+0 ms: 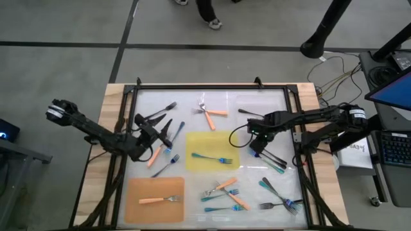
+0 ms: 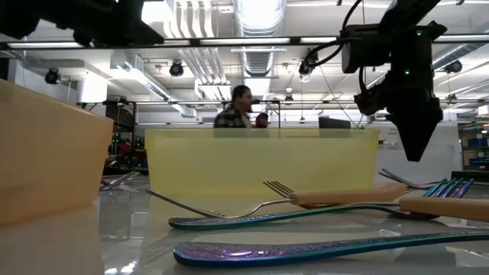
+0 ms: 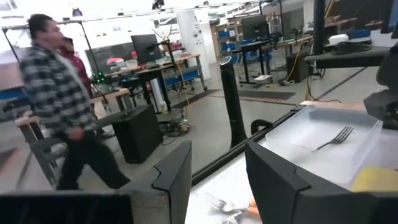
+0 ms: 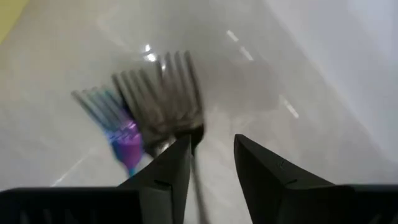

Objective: Sort silverware by color (type)
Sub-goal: Put the black fork into the transparent bin

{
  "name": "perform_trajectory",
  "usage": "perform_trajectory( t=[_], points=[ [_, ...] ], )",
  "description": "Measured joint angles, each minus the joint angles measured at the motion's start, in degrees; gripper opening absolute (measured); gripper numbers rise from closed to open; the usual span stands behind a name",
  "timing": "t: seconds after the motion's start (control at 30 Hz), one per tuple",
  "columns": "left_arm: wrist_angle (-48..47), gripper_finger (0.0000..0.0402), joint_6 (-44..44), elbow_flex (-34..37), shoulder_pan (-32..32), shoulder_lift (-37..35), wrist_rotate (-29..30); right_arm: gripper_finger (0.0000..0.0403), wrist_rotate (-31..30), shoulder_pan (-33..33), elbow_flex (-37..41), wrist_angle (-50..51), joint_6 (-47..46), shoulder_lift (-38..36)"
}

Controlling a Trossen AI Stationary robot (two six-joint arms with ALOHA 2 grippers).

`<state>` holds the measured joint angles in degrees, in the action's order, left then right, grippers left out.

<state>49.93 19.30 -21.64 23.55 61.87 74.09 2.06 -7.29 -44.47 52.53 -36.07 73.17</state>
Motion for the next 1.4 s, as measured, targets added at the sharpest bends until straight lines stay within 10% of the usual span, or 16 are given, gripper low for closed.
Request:
perform_trajectory(
  t=[1.4],
  points=[
    [-11.23,0.0131,1.2,-14.3,-0.04,10.07,13.96,0.0125,1.4,9.82,7.32,-1.34,-13.4,0.02]
  ],
)
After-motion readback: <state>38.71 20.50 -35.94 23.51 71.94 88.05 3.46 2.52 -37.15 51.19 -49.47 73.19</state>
